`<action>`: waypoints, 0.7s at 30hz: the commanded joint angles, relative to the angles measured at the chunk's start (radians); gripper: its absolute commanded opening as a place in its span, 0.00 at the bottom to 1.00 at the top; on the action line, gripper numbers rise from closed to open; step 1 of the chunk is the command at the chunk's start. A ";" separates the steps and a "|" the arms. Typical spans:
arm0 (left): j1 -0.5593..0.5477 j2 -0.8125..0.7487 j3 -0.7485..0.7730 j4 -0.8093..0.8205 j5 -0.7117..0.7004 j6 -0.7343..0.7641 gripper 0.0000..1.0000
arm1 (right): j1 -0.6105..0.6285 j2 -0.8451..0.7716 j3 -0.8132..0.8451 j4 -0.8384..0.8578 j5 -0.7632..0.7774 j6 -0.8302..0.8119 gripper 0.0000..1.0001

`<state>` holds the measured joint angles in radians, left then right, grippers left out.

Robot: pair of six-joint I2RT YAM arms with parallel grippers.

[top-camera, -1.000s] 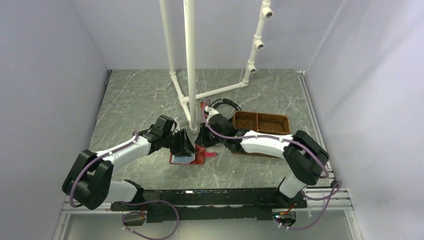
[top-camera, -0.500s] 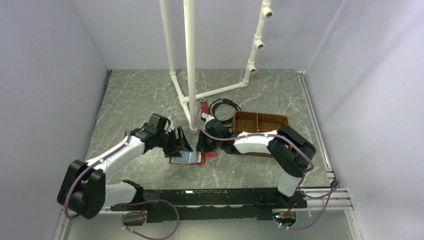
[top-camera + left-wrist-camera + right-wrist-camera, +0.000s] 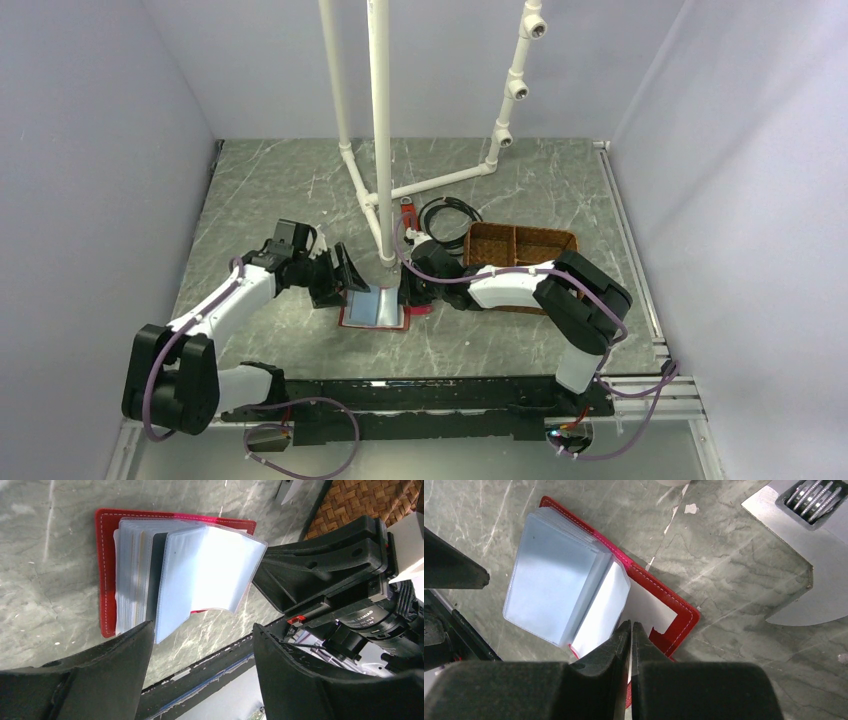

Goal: Put the credit cards into the card holder
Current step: Turn over the card slot in the card holder.

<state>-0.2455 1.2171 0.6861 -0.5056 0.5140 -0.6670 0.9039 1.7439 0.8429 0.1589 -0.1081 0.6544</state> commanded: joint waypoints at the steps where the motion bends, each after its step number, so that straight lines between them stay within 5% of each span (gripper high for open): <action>1: 0.001 0.014 -0.015 0.059 0.070 0.014 0.74 | 0.003 -0.014 -0.005 0.027 0.014 -0.013 0.07; 21: -0.021 0.042 -0.061 0.142 0.111 -0.022 0.68 | 0.003 -0.019 -0.004 0.030 0.010 -0.018 0.04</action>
<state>-0.2554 1.2606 0.6266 -0.4206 0.5766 -0.6746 0.9039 1.7439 0.8417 0.1593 -0.1085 0.6468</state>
